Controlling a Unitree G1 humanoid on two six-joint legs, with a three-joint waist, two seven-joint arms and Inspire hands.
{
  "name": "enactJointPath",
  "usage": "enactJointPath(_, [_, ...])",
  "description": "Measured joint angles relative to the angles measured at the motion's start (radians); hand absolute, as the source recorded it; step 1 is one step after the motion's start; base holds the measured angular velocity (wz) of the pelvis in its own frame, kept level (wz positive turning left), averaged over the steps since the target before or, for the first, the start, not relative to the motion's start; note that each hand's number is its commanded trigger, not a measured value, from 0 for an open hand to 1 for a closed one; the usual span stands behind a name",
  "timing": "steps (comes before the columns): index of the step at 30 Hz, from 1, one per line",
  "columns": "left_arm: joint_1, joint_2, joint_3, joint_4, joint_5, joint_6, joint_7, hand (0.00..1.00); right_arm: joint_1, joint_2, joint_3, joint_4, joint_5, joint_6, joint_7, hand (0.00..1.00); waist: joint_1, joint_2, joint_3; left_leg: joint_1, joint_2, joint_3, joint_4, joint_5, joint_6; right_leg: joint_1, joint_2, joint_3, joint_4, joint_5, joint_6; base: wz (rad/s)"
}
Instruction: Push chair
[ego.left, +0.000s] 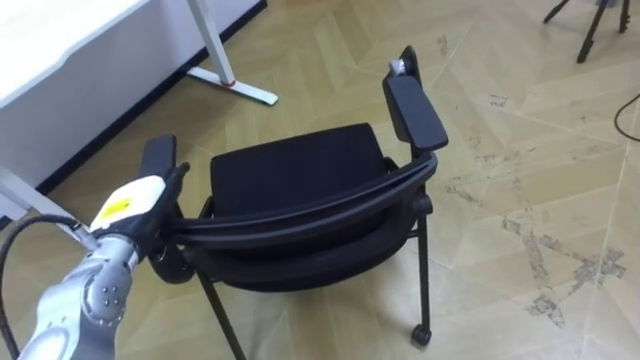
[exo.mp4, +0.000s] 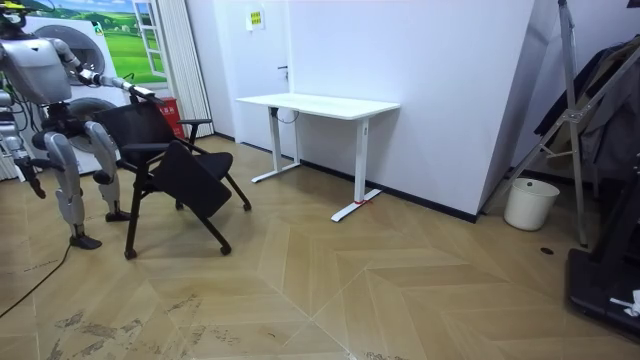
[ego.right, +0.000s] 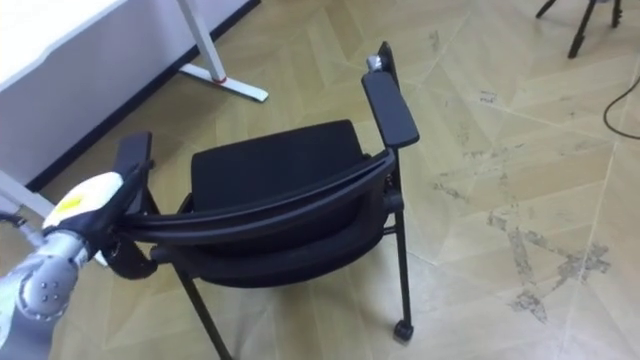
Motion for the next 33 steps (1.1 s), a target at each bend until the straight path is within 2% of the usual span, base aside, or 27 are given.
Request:
enactJointPath(4, [-0.017, 0.000, -0.005, -0.084, 0.020, 0.021, -0.067, 0.00, -0.003, 0.000, -0.004, 0.010, 0.006, 0.000, -0.018, 0.00, -0.001, 0.002, -0.0012, -0.006, 0.000, 0.000, 0.000, 0.000, 0.000, -0.008, 0.000, 0.003, 0.001, 0.000, 0.000, -0.02])
enactJointPath(6, [-0.021, 0.010, -0.009, -0.128, 0.018, 0.040, -0.099, 0.00, -0.004, -0.001, -0.008, 0.011, 0.006, 0.000, -0.029, 0.00, -0.011, 0.005, -0.0027, -0.006, 0.000, -0.001, 0.000, 0.000, 0.000, -0.006, -0.001, 0.001, 0.002, 0.000, 0.000, 0.00])
enactJointPath(12, [-0.019, 0.016, -0.012, -0.185, 0.006, 0.072, -0.167, 0.00, -0.008, 0.001, -0.009, 0.007, 0.006, 0.000, -0.053, 0.00, -0.028, 0.007, -0.0013, 0.004, 0.000, -0.001, 0.001, 0.000, 0.000, 0.003, -0.001, -0.001, 0.002, 0.000, 0.000, 0.01])
enactJointPath(20, [-0.020, 0.017, -0.032, -0.228, -0.001, 0.085, -0.244, 0.00, -0.007, 0.008, -0.002, -0.011, 0.049, -0.001, -0.080, 0.00, -0.036, 0.010, 0.0006, 0.003, -0.001, -0.001, 0.003, 0.000, 0.000, 0.003, -0.001, 0.008, 0.003, 0.000, 0.000, 0.00])
enactJointPath(25, [-0.026, 0.018, -0.032, -0.229, -0.001, 0.085, -0.281, 0.00, -0.009, 0.008, 0.011, -0.017, 0.056, -0.005, -0.083, 0.00, -0.051, 0.012, 0.0018, 0.001, -0.001, -0.002, 0.006, 0.000, 0.000, 0.004, -0.001, 0.009, 0.003, 0.000, 0.000, 0.00])
enactJointPath(27, [-0.033, 0.028, -0.057, -0.228, -0.001, 0.085, -0.295, 0.00, -0.009, 0.007, 0.030, -0.017, 0.067, -0.005, -0.079, 0.00, -0.060, 0.009, 0.0050, -0.001, -0.001, -0.001, 0.006, 0.000, 0.000, 0.000, -0.002, 0.011, 0.003, 0.000, 0.000, 0.00])
enactJointPath(29, [-0.036, 0.029, -0.070, -0.228, -0.001, 0.086, -0.317, 0.00, -0.010, 0.008, 0.030, -0.019, 0.067, 0.000, -0.068, 0.00, -0.060, 0.009, 0.0049, -0.001, -0.002, 0.001, 0.006, 0.000, 0.000, -0.002, -0.002, 0.017, 0.003, 0.000, 0.000, -0.06])
enactJointPath(33, [-0.036, 0.030, -0.076, -0.228, -0.044, 0.096, -0.351, 0.00, -0.018, 0.007, 0.030, -0.016, 0.063, 0.000, -0.046, 0.00, -0.082, 0.010, 0.0057, -0.002, -0.002, 0.000, 0.005, 0.000, 0.000, -0.002, -0.003, 0.011, 0.002, 0.000, 0.000, 0.01])
